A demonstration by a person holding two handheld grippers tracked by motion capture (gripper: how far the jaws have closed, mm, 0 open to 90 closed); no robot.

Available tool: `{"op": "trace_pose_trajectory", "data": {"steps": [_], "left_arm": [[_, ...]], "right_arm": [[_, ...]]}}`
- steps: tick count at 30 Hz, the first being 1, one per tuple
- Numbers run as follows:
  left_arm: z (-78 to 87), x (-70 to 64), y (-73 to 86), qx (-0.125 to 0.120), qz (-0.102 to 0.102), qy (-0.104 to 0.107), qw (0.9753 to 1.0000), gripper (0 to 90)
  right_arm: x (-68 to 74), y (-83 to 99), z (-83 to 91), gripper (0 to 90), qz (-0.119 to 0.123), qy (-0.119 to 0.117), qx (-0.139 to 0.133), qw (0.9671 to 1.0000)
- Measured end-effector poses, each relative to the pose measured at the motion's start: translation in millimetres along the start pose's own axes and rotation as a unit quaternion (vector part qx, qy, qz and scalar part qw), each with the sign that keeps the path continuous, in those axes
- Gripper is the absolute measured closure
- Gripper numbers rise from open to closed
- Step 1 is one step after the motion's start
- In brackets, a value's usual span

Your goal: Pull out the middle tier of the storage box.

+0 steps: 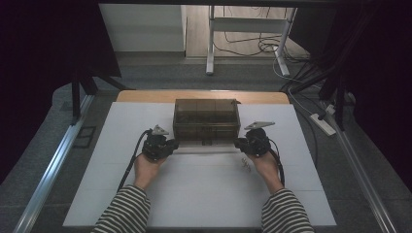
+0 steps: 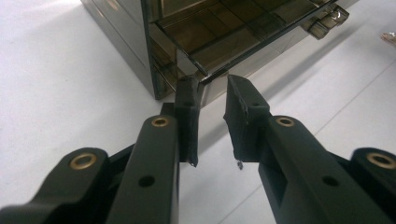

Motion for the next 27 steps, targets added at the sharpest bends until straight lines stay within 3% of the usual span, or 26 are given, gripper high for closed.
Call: {"op": "trace_pose_trajectory", "data": {"steps": [27], "left_arm": [[17.4, -7.2, 17.9, -0.001, -0.006, 0.016, 0.9999, 74.8]], "right_arm": [[18.3, 20.7, 13.7, 74.8, 0.005, -0.021, -0.001, 0.9998]]}}
Point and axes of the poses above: each handheld gripper's, and its own axes: z roughly backward along the jaws, y roughly out of its underside, x roughly to its left, the point moved 1 cm from there along -z, roughly forward along the jaws, and after that the axes turned 14 degrees about -y, right-handed, at the moved point
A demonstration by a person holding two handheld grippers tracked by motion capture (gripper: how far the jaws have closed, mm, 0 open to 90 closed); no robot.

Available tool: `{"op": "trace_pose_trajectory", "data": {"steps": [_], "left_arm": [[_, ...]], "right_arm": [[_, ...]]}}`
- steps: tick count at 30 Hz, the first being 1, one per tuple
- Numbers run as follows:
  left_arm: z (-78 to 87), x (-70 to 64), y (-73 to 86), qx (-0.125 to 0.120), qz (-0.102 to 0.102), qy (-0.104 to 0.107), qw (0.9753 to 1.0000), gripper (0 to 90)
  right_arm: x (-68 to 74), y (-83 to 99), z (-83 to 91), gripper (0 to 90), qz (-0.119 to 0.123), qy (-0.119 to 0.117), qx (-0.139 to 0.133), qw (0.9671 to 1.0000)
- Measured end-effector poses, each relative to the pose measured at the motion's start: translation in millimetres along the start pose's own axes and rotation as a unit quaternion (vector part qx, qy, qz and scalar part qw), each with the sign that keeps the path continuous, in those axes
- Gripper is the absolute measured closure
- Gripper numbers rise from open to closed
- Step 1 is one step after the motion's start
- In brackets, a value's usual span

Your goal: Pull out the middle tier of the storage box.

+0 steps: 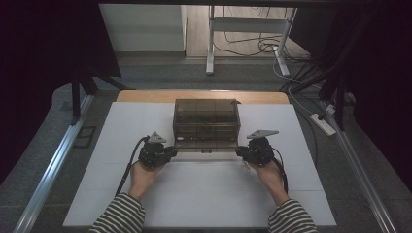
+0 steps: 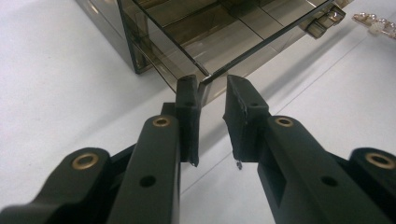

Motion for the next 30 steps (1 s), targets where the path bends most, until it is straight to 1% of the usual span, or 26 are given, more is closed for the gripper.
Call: {"op": "trace_pose_trajectory", "data": {"steps": [4, 7, 9, 14, 19, 21, 25, 28, 30], "left_arm": [[1.6, -1.6, 3.5, -0.002, -0.002, 0.002, 1.0, 74.8], [1.6, -3.5, 6.2, -0.001, -0.004, 0.001, 1.0, 74.6], [1.4, -4.3, 7.6, 0.0, -0.007, 0.002, 1.0, 74.5], [0.0, -5.0, 9.5, 0.0, -0.009, 0.002, 1.0, 74.1], [-2.2, -5.6, 10.9, 0.001, -0.013, -0.001, 0.9999, 74.0], [-3.2, -6.0, 11.5, 0.001, -0.012, -0.001, 0.9999, 73.4], [-3.9, -7.5, 12.9, -0.005, -0.013, 0.001, 0.9999, 68.1], [-1.4, -7.4, 13.1, -0.012, -0.01, 0.0, 0.9999, 61.3], [1.3, -6.5, 13.1, -0.017, -0.009, -0.002, 0.9998, 57.2]], "right_arm": [[2.5, 1.6, 1.1, 74.8, 0.001, 0.001, 0.002, 1.0], [4.7, 3.2, 0.5, 74.7, 0.009, 0.008, 0.007, 0.9999], [5.6, 4.8, 0.3, 74.5, 0.006, 0.008, 0.013, 0.9999], [5.5, 6.7, -0.6, 74.4, 0.002, 0.008, 0.014, 0.9999], [5.5, 6.9, -0.8, 74.3, 0.004, 0.009, 0.015, 0.9998], [5.4, 7.1, -1.0, 74.2, 0.003, 0.008, 0.015, 0.9999], [5.4, 7.1, -1.0, 72.8, 0.002, 0.007, 0.013, 0.9999], [6.7, 6.4, 0.2, 70.0, 0.011, 0.015, 0.013, 0.9997], [7.9, 6.4, 2.8, 68.5, 0.013, 0.017, 0.012, 0.9997]]}}
Point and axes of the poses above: each handheld gripper's, and its own axes: z roughly backward along the jaws, y roughly out of its underside, x roughly to its left, the point moved 1 cm from there along -z, roughly forward along the jaws, and after that the axes turned 14 degrees about -y, right-handed, at the moved point
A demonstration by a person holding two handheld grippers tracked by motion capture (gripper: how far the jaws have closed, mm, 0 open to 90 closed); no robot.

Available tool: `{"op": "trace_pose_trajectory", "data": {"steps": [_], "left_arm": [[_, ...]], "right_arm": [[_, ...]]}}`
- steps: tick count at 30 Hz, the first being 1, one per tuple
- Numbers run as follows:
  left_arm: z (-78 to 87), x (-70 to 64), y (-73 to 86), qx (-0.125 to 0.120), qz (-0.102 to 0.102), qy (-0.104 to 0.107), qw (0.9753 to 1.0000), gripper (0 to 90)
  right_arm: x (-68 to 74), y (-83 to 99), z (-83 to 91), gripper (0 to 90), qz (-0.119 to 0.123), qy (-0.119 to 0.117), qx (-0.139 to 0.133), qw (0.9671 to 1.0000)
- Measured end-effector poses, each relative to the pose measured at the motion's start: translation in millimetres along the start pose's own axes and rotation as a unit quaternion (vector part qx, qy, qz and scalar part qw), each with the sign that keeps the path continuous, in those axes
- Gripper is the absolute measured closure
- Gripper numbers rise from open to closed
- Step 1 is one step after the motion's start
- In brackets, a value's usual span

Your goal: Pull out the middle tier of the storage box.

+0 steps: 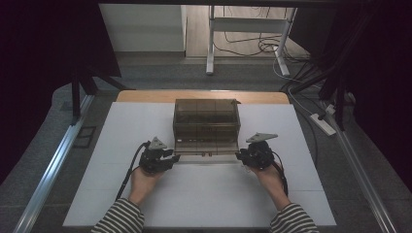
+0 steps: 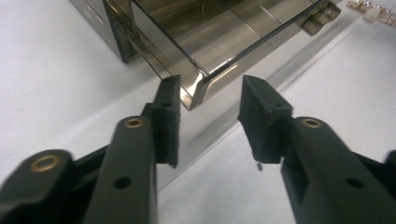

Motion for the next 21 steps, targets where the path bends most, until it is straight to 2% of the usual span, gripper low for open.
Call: {"op": "trace_pose_trajectory", "data": {"steps": [3, 13, 21], "left_arm": [[4.9, 2.5, 0.1, -0.005, 0.001, -0.005, 1.0, 51.4], [18.0, 4.5, 4.4, -0.026, 0.0, -0.006, 0.9996, 47.2], [27.0, 5.0, 8.7, -0.033, 0.001, 0.0, 0.9994, 45.1]], "right_arm": [[-0.1, 1.0, 6.2, 66.8, -0.002, 0.003, -0.008, 1.0], [-0.2, 9.9, 20.4, 61.3, -0.009, 0.007, -0.03, 0.9995], [1.5, 16.1, 30.0, 56.5, -0.012, 0.021, -0.05, 0.9985]]}}
Point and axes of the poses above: each handheld gripper's, and its own axes: z roughly backward along the jaws, y roughly out of its underside, x roughly to its left, the point moved 1 cm from there along -z, roughly forward along the jaws, and after that the axes turned 14 degrees about -y, right-handed, at the moved point
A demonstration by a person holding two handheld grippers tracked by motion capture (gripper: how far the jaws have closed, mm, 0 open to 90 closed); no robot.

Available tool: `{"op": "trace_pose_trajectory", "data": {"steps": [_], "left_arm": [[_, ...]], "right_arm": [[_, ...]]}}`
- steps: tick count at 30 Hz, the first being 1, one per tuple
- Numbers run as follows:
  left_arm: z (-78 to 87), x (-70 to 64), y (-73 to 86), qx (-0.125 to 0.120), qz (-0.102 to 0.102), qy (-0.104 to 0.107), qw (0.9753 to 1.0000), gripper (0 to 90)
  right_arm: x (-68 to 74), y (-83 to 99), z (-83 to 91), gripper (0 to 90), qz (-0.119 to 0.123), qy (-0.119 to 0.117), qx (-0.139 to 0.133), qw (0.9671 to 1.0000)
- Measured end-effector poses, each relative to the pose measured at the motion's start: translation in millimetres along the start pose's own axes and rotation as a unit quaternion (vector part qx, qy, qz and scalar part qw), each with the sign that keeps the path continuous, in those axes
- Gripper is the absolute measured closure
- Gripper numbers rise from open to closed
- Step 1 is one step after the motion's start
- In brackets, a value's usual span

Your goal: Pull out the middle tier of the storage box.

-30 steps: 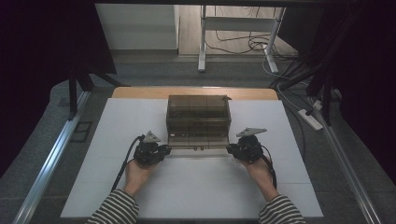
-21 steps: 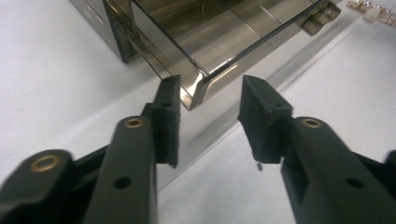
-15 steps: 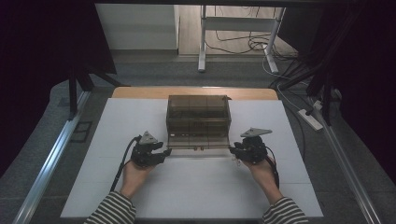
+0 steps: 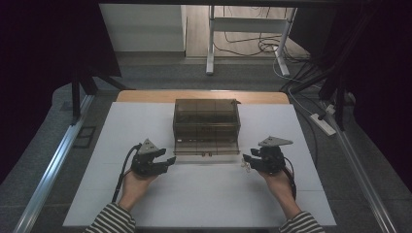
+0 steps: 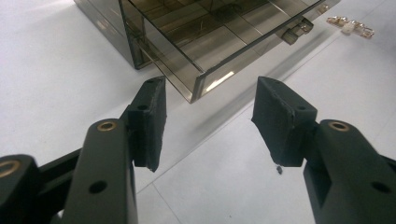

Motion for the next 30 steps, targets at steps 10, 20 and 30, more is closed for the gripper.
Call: {"op": "trace_pose_trajectory", "data": {"steps": [10, 20, 30], "left_arm": [[11.8, 3.7, 7.4, -0.003, 0.001, -0.005, 1.0, 42.8], [26.6, 6.7, 16.2, -0.02, 0.011, -0.001, 0.9997, 41.3], [35.7, 3.7, 21.2, -0.035, 0.014, 0.011, 0.9992, 41.6]], "right_arm": [[-0.4, 9.0, 15.6, 51.3, -0.014, 0.008, -0.032, 0.9994], [3.6, 23.9, 26.7, 49.4, -0.013, 0.015, -0.051, 0.9985], [2.6, 35.9, 37.4, 46.9, -0.018, 0.018, -0.074, 0.997]]}}
Point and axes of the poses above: each handheld gripper's, and its own axes: z roughly backward along the jaws, y roughly out of its underside, x roughly to its left, the point moved 1 cm from there along -z, roughly forward along the jaws, and after that the axes turned 14 degrees about -y, right-handed, at the moved point
